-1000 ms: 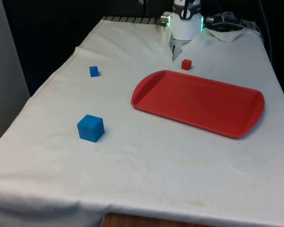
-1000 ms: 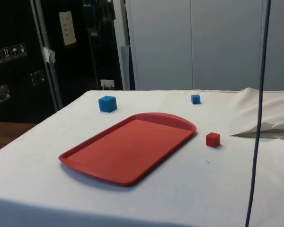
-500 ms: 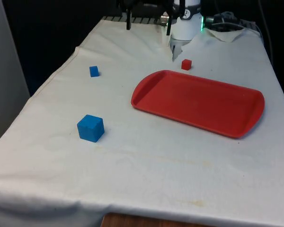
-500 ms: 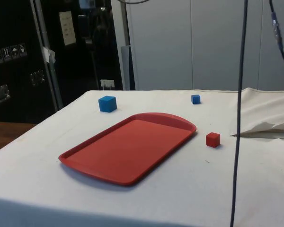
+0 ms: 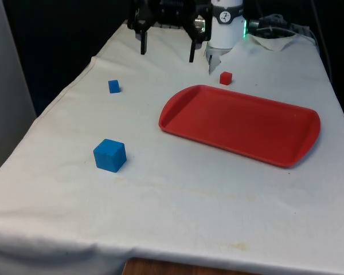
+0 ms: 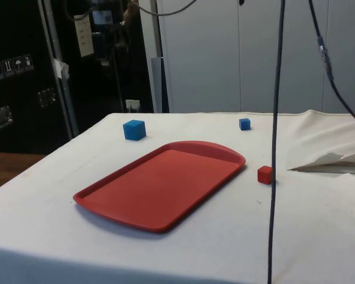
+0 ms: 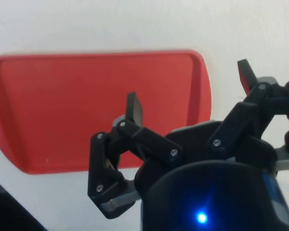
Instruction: Pick up the largest block and place it onto the tray.
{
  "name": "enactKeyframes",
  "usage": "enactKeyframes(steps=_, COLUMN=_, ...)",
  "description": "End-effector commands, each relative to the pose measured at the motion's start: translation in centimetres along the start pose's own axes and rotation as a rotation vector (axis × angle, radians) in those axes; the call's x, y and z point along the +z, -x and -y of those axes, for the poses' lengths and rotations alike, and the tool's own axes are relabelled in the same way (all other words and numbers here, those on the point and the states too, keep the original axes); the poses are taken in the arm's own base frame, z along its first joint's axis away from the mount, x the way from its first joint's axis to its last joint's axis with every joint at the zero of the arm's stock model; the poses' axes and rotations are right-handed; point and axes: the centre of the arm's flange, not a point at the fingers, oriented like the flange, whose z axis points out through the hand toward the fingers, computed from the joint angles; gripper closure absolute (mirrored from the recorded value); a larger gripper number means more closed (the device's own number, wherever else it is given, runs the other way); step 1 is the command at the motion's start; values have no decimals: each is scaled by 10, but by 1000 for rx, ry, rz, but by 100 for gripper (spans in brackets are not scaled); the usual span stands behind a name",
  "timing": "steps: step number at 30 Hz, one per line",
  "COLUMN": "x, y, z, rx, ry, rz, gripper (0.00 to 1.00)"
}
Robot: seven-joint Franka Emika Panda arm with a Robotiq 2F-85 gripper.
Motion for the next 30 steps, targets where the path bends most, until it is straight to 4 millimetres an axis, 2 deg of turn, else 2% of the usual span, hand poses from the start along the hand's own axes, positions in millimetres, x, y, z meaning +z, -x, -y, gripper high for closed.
enactKeyframes(steps=1, x=3, y=-2, z=-2, rx=-1, ry=-5, rz=-1, gripper=0)
enactKeyframes(steps=10, x=17, y=-10, z=-11, rx=3, ry=6, rz=-7, gripper=0)
enactKeyframes(steps=30, x=51, y=-13, z=-37, rx=13, ry=26, rz=-23, gripper=0)
